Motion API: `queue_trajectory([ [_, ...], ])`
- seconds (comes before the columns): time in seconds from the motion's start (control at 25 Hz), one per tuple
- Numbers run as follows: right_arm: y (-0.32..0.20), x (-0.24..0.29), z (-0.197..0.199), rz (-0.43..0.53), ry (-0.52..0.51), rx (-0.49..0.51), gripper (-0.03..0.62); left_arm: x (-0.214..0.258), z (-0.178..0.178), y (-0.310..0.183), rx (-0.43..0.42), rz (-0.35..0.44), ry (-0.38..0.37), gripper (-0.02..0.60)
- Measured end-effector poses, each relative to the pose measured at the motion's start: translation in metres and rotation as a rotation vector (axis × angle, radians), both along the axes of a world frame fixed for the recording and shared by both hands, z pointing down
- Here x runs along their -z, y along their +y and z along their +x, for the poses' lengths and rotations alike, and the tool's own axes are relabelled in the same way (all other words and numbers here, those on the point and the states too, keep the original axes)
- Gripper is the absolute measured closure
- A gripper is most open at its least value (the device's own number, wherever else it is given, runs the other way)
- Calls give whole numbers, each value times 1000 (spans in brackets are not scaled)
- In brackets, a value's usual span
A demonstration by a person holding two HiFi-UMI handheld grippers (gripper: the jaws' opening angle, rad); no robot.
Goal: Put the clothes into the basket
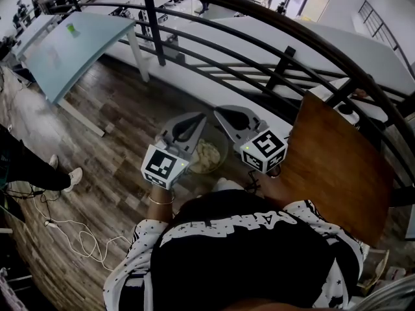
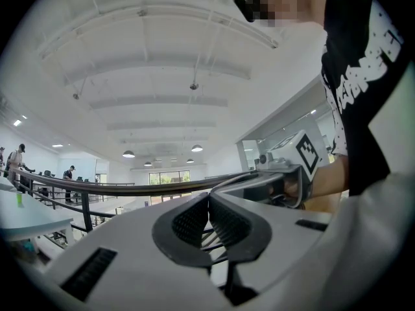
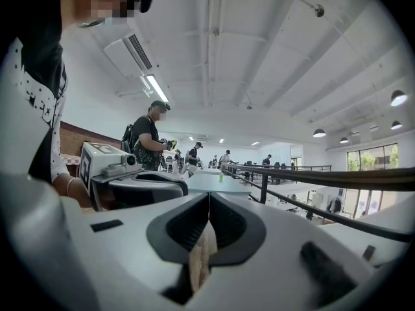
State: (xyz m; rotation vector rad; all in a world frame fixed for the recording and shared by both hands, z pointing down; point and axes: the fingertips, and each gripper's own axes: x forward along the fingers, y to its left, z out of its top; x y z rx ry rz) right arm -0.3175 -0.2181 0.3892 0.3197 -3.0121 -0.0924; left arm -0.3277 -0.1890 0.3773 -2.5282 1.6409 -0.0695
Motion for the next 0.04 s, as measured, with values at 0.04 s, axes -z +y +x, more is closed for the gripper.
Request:
queue_trajectory([
  [0.04,0,0,0,1,0,1,566,0,0,0,0,0,1,566],
])
